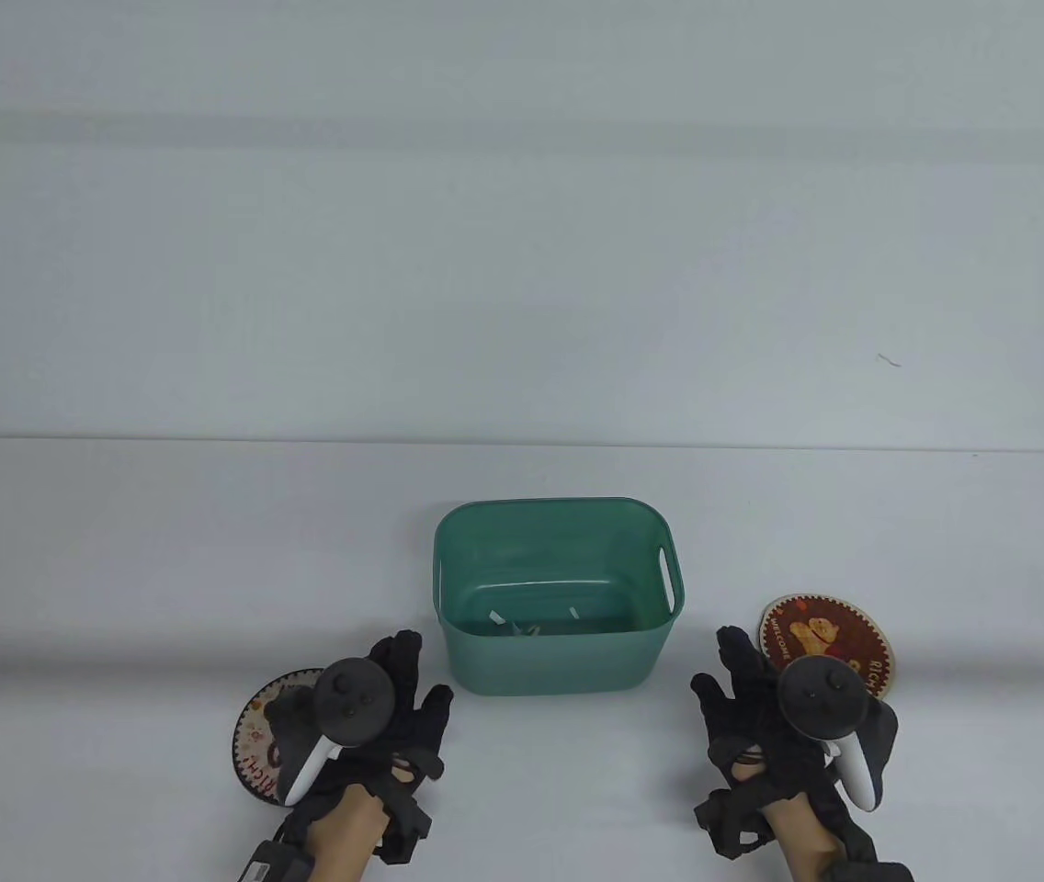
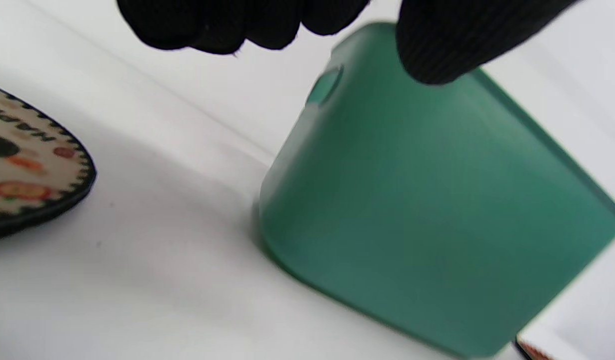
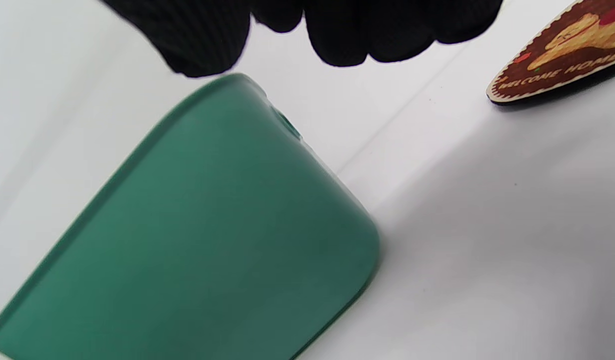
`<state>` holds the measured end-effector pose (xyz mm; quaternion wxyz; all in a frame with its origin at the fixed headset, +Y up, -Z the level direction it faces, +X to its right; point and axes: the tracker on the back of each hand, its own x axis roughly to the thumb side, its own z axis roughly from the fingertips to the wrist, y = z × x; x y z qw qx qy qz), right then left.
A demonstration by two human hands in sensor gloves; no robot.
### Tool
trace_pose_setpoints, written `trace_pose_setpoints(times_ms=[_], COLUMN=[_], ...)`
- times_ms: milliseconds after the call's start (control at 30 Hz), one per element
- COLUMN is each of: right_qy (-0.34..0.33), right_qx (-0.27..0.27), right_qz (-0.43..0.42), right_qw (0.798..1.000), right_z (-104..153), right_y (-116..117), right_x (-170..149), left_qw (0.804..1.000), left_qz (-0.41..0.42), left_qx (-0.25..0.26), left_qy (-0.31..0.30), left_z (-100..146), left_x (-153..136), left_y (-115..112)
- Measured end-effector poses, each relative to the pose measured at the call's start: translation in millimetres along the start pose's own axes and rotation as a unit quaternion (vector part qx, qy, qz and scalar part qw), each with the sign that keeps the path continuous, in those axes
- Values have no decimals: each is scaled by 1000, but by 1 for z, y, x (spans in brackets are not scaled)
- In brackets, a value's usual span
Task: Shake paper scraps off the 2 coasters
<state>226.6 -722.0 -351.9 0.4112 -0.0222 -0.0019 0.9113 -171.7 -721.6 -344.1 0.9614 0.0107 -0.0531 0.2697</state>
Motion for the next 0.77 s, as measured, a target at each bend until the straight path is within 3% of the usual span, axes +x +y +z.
trace_pose_setpoints(times_ms=[300,467,767], right_qy=[12,18,18], right_qx=[60,87,87], right_qz=[38,56,57], right_qw=[997,994,994], right_z=[3,2,1], right_y=[21,28,28], right_x=[-2,-5,-4], left_qw=[994,994,993], left_qz=[-28,-20,-15], left_qx=[-99,-111,-116], left_qy=[-20,-7,1], left_z=[-4,-5,-4], left_x=[-4,-8,-9], left_y=[-25,-28,-28])
